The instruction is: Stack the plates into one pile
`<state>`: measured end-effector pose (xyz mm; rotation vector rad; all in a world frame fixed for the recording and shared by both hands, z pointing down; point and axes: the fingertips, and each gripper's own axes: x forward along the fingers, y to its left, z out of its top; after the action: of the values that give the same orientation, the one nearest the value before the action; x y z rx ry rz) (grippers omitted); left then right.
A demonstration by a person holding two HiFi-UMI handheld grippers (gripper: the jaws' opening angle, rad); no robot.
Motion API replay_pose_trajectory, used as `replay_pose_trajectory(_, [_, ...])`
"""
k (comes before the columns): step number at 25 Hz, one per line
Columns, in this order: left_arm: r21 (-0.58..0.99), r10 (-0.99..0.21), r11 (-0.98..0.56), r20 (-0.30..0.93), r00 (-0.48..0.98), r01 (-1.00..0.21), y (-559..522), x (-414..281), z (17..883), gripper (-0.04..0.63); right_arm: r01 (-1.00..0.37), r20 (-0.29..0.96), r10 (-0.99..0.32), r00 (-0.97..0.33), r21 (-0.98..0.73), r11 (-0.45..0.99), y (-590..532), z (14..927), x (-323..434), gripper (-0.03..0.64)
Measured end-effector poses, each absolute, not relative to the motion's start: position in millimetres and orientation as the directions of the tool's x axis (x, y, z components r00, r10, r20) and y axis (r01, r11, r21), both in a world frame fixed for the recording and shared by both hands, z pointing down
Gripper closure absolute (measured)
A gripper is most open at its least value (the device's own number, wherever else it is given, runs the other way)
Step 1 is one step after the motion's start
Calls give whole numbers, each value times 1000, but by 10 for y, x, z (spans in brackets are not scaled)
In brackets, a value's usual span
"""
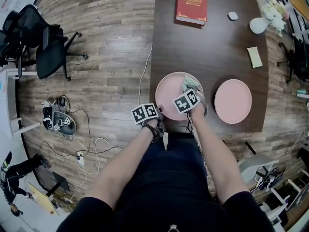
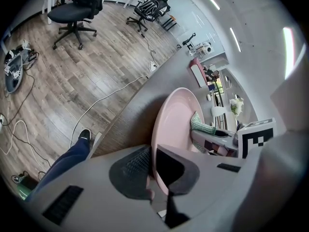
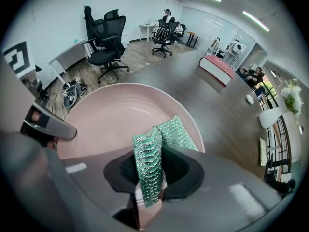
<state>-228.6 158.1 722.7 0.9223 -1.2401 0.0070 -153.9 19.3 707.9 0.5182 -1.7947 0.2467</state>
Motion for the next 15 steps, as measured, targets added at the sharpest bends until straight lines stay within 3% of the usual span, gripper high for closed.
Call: replay_pose_trajectory(15, [613, -455, 622, 790, 412, -487, 1588, -2234, 7228, 583, -394, 951, -199, -238, 92, 914, 162, 7077, -1683, 529])
